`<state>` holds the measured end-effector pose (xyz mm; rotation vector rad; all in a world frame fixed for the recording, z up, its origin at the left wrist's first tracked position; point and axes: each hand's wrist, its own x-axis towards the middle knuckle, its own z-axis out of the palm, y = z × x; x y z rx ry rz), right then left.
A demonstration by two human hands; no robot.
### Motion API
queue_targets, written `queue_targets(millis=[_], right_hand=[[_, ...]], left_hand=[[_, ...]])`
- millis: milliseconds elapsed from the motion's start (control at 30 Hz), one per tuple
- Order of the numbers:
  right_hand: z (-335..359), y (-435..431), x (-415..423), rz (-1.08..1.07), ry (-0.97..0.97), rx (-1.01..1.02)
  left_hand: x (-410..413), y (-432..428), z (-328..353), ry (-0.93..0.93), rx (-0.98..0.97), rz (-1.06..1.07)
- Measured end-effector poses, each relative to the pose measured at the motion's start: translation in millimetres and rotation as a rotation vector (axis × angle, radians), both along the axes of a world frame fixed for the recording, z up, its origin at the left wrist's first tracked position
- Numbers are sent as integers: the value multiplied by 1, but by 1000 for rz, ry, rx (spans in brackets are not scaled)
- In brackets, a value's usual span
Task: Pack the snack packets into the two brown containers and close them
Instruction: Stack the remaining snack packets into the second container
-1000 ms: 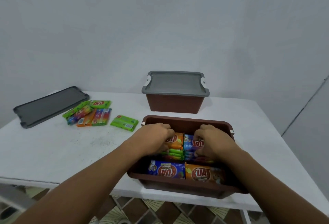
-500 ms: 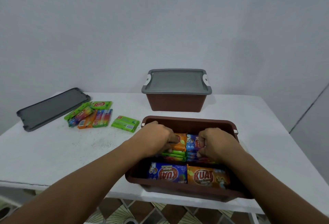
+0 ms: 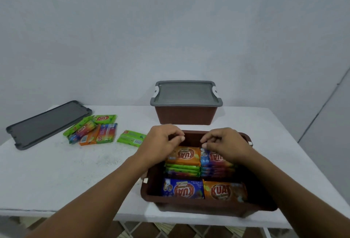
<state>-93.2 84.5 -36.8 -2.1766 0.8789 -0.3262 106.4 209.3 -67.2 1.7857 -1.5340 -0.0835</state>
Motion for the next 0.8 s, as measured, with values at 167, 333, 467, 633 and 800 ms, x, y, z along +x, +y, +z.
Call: queue_targets(millis=[167,333,467,633,800], right_hand=[[24,11,36,49,-89,-68],[38,36,98,115,-122,-115],[35,57,155,163,-90,-79],[16,73,226,182,17,-114],[-1,81,280,180,117,-184]], left_hand=[[31,11,9,83,-26,-34],[82,30,20,137,-8,19],[132,51,22,130,100,86],[200,78,19,113,168,151],[265,97,9,86,215,251]])
